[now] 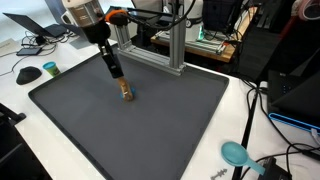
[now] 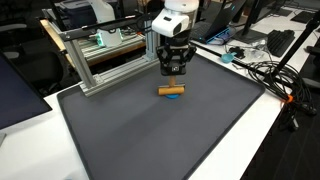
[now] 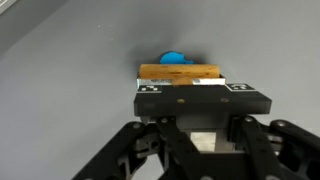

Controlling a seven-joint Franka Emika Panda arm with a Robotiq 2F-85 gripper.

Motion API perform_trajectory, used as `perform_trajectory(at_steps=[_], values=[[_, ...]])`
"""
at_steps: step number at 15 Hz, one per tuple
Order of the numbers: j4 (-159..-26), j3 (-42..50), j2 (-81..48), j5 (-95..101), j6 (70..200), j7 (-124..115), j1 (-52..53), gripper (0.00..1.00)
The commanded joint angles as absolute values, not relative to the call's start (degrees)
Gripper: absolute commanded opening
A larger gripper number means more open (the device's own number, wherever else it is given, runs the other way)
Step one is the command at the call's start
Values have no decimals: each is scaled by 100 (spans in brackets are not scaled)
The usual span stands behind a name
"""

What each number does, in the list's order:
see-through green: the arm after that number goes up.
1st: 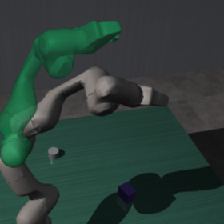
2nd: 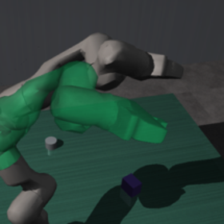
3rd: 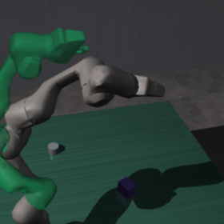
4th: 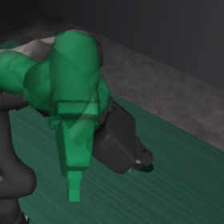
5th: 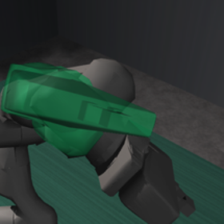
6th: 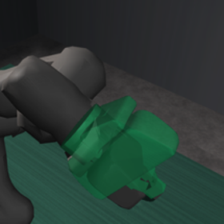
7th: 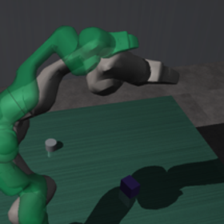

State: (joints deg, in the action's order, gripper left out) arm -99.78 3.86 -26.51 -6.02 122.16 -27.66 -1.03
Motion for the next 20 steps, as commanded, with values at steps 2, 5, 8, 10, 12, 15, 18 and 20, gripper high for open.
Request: perform_trajectory(at_steps=[2, 5, 8, 10, 12, 15, 18, 20], values=[[-9964, 369, -3124, -800, 11932, -2628, -119, 23], [-9935, 370, -3144, -806, 11886, -2628, -120, 23], [-9895, 373, -3173, -812, 11835, -2630, -123, 23], [-9876, 375, -3183, -815, 11810, -2631, -124, 23], [-9858, 375, -3190, -820, 11786, -2632, -125, 23], [-9854, 367, -3196, -844, 11760, -2609, -136, 23], [-9849, 362, -3204, -859, 11734, -2595, -139, 23], [-9846, 359, -3208, -869, 11721, -2577, -142, 23]])
